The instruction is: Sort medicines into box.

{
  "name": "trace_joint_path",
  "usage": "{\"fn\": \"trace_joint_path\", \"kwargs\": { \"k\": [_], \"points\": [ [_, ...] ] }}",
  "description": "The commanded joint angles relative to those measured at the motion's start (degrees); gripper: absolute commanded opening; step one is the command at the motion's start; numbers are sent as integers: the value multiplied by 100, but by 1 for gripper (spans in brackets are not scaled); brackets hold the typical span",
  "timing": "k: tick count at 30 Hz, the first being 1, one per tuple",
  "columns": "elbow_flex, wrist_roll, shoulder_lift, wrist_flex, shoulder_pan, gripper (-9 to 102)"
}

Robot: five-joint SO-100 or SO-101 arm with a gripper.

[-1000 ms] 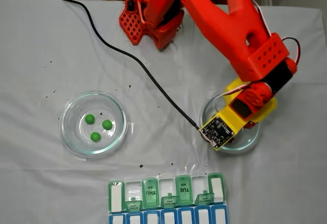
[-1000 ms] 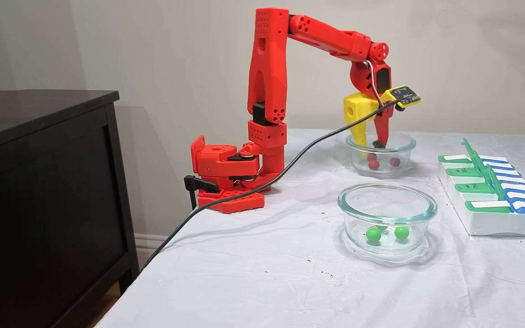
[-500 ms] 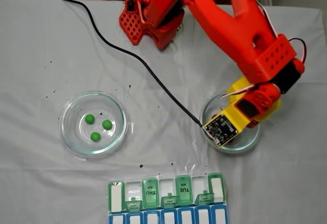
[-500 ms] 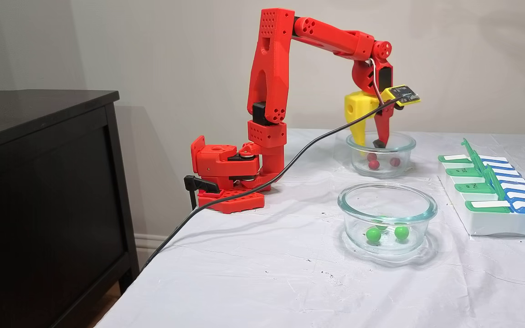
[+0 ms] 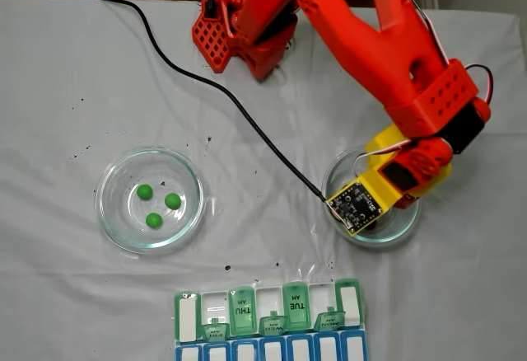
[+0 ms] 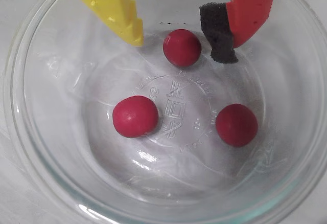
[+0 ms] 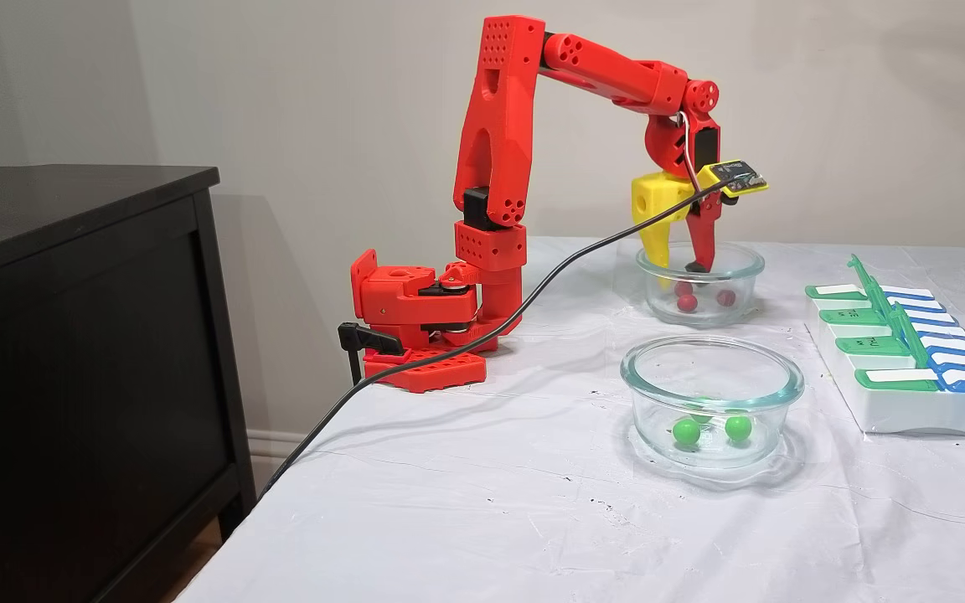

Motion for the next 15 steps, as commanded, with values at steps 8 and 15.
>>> {"fn": "trace_joint_path", "kwargs": {
  "k": [8,15],
  "points": [
    [105,97,545,-246,-193,4],
    [255,79,404,-413,-202,0]
  ]
}}
